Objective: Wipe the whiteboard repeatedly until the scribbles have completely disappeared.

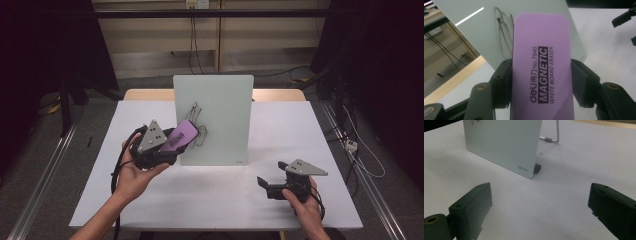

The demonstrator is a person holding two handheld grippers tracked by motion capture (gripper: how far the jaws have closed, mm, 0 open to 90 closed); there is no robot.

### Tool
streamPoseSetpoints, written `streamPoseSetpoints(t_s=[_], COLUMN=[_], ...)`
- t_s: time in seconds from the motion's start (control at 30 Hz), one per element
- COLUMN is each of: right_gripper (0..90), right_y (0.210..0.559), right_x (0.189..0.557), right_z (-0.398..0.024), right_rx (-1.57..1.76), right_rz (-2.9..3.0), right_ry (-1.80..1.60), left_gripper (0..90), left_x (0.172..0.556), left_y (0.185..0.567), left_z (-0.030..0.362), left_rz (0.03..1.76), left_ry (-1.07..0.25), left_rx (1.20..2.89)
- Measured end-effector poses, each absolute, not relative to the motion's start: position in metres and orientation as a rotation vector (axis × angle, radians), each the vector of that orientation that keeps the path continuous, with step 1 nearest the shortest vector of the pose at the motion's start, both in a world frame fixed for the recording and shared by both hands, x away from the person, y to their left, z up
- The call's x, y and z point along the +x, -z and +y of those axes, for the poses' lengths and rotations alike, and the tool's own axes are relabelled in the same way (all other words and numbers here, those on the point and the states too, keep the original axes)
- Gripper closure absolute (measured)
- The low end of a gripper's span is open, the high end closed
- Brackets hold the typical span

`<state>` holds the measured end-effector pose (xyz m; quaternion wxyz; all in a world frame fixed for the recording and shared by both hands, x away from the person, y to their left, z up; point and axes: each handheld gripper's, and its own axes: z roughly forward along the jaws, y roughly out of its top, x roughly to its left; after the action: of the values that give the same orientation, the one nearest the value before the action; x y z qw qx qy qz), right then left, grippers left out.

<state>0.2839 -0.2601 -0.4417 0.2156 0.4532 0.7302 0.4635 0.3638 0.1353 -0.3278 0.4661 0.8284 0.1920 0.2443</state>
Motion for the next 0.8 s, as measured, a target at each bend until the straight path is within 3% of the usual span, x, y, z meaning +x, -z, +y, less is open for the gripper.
streamPoseSetpoints(t_s=[0.8], right_gripper=[5.3], right_y=[0.442], right_x=[0.284], right_z=[-0.261], right_rx=[1.259], right_rz=[2.023], right_ry=[-1.284], left_gripper=[41.0], left_x=[0.386], left_y=[0.31], left_z=[0.119], left_rz=[0.433], left_ry=[-0.779], left_rx=[1.944])
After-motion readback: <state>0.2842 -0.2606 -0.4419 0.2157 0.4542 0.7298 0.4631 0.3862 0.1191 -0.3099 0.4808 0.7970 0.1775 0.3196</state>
